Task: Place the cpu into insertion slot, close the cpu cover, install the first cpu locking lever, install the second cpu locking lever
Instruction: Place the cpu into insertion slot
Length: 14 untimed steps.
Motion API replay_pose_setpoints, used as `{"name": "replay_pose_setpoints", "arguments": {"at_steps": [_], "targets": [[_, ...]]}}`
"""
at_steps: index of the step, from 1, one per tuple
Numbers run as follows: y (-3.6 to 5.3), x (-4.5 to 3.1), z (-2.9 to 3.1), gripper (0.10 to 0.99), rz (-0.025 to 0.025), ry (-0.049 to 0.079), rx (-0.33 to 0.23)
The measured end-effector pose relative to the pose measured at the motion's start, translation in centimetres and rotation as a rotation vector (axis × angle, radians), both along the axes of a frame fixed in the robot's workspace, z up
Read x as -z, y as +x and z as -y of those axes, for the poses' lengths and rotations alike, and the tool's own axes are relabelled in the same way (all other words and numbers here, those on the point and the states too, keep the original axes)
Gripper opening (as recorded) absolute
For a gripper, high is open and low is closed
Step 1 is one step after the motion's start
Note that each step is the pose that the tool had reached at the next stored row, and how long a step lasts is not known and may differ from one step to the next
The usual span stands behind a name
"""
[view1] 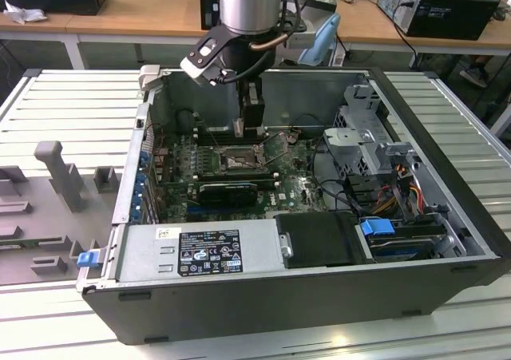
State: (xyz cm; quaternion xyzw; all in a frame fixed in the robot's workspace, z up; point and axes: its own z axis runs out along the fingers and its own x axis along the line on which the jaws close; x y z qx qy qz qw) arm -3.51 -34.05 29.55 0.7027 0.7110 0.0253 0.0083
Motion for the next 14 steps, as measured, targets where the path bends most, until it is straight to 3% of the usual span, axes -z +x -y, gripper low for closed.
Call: {"name": "replay_pose_setpoints", "arguments": {"at_steps": [3,14], "targets": [[0.0,0.49,-0.05,0.529,0.0005,0.0,0.007],[0.0,4.04,-0.79,0.529,0.0004,0.0,0.006]]}}
